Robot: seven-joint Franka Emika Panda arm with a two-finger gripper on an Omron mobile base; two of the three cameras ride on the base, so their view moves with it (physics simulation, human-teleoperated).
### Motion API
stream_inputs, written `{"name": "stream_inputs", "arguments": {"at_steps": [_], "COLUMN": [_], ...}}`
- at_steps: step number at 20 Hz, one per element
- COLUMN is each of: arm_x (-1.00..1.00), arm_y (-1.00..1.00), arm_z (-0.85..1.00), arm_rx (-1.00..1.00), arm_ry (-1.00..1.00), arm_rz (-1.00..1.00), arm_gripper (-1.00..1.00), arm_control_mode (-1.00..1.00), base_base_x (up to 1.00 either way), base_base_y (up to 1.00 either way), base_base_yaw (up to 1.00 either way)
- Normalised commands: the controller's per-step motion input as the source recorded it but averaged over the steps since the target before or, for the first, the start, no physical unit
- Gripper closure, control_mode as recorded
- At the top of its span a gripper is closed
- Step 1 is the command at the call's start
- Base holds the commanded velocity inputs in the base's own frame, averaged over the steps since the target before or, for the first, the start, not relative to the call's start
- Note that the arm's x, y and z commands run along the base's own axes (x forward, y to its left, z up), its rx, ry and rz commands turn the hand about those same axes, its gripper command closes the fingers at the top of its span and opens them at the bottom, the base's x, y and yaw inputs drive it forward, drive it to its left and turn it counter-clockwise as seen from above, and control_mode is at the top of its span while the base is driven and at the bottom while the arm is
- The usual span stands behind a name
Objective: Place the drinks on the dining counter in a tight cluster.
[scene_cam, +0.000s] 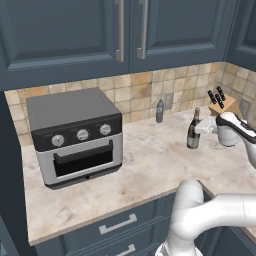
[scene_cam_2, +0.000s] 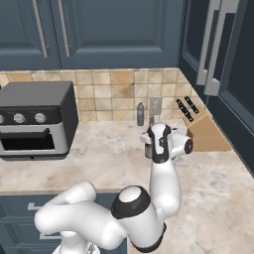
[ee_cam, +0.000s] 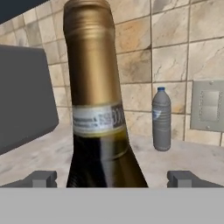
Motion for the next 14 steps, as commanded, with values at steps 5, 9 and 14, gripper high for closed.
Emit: {"name": "stream_inputs", "arguments": {"at_steps": [5, 9, 14], "arm_x": [0.02, -0.03, -0.17], "arm_y": [0.00, -0.05, -0.06], "arm_z": [-0.09, -0.01, 0.07], "arm_rx": [0.00, 0.00, 0.07], "arm_ry": [0.01, 0.00, 0.00], "arm_rz": [0.00, 0.00, 0.00], "arm_gripper": [1.00, 1.00, 1.00], "arm_control_mode": [-1.00, -1.00, -1.00], "base_base_x": [0.00, 0.00, 0.00], "base_base_y": [0.00, 0.00, 0.00], "base_base_yaw": [0.00, 0.00, 0.00]}}
